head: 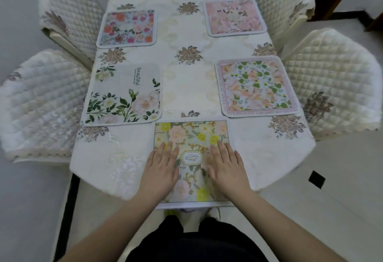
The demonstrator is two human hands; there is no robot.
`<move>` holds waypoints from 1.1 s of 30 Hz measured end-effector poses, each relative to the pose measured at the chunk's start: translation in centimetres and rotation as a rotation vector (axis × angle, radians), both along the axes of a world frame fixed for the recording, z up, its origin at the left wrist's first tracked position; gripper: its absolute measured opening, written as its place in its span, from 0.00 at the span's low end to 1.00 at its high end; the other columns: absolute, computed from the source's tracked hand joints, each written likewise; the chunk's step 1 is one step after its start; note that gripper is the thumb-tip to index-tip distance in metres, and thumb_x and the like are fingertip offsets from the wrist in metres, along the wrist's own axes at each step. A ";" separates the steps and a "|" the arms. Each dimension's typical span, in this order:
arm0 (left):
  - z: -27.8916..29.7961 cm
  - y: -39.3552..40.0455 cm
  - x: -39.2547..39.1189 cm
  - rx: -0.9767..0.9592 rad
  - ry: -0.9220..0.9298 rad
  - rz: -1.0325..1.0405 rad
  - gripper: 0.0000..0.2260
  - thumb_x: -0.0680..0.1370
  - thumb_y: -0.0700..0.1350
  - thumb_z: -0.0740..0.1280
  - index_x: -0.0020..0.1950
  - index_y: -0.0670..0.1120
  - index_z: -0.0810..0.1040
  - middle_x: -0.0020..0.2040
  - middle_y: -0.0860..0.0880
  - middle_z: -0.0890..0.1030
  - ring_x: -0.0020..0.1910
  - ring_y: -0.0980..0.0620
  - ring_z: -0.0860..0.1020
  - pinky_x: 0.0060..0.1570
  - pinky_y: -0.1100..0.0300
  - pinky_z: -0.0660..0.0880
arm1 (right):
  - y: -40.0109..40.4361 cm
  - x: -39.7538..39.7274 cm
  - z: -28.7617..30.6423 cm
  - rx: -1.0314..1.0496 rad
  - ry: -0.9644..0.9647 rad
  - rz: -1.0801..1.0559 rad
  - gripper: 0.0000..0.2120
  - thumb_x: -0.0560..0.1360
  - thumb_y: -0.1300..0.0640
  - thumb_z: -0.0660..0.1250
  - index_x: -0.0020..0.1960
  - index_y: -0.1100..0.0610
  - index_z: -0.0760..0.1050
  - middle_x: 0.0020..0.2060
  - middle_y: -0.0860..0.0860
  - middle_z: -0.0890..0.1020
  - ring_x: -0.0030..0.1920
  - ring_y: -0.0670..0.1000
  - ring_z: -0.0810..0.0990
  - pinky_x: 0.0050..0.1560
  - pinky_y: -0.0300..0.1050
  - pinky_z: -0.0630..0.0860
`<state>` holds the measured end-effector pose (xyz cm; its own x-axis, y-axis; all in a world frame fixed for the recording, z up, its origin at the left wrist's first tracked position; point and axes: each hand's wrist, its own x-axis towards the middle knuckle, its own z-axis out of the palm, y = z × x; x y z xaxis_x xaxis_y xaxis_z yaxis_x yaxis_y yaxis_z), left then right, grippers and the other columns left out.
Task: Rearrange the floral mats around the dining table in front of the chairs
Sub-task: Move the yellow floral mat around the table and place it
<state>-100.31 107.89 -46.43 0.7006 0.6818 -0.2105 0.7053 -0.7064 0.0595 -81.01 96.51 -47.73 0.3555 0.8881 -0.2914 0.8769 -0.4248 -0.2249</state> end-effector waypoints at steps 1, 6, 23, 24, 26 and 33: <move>-0.2 -0.1 0.0 -0.008 -0.002 0.004 0.27 0.78 0.53 0.51 0.75 0.44 0.67 0.76 0.42 0.67 0.74 0.40 0.66 0.70 0.42 0.65 | 0.0 0.5 -0.3 -0.009 0.004 0.010 0.31 0.81 0.44 0.52 0.80 0.51 0.46 0.80 0.52 0.48 0.80 0.55 0.46 0.77 0.55 0.44; -1.4 -0.7 0.1 -0.037 -0.015 0.012 0.27 0.78 0.53 0.53 0.75 0.45 0.68 0.75 0.43 0.68 0.74 0.41 0.67 0.69 0.44 0.67 | -0.3 1.9 -2.0 -0.036 -0.003 0.079 0.32 0.81 0.43 0.51 0.80 0.51 0.46 0.80 0.52 0.48 0.79 0.56 0.46 0.77 0.55 0.45; -4.8 0.5 -1.6 -0.367 -0.505 0.659 0.22 0.81 0.47 0.62 0.75 0.47 0.66 0.79 0.42 0.54 0.78 0.45 0.52 0.73 0.56 0.54 | -0.1 2.3 -2.2 0.113 0.462 -0.404 0.29 0.80 0.52 0.60 0.78 0.56 0.56 0.79 0.60 0.51 0.79 0.58 0.49 0.76 0.53 0.51; -4.6 0.8 -1.7 -0.397 -0.577 0.741 0.22 0.80 0.45 0.63 0.74 0.46 0.68 0.78 0.42 0.56 0.77 0.46 0.56 0.70 0.59 0.56 | 0.1 2.4 -2.0 0.155 0.500 -0.441 0.28 0.80 0.53 0.61 0.78 0.56 0.57 0.78 0.59 0.55 0.78 0.57 0.52 0.76 0.53 0.53; -4.3 1.5 -1.9 -0.432 -0.679 0.853 0.21 0.79 0.44 0.66 0.72 0.46 0.69 0.74 0.44 0.64 0.72 0.48 0.64 0.65 0.62 0.60 | 0.2 2.7 -1.7 0.247 0.559 -0.521 0.27 0.80 0.56 0.62 0.77 0.56 0.60 0.75 0.56 0.64 0.75 0.55 0.61 0.74 0.52 0.60; -3.7 3.0 -4.2 -0.640 -0.819 1.025 0.20 0.80 0.45 0.67 0.71 0.46 0.70 0.54 0.47 0.81 0.52 0.49 0.79 0.48 0.58 0.73 | -1.2 3.2 -1.5 0.297 0.774 -0.842 0.26 0.79 0.55 0.63 0.75 0.51 0.61 0.69 0.53 0.74 0.56 0.54 0.79 0.53 0.51 0.78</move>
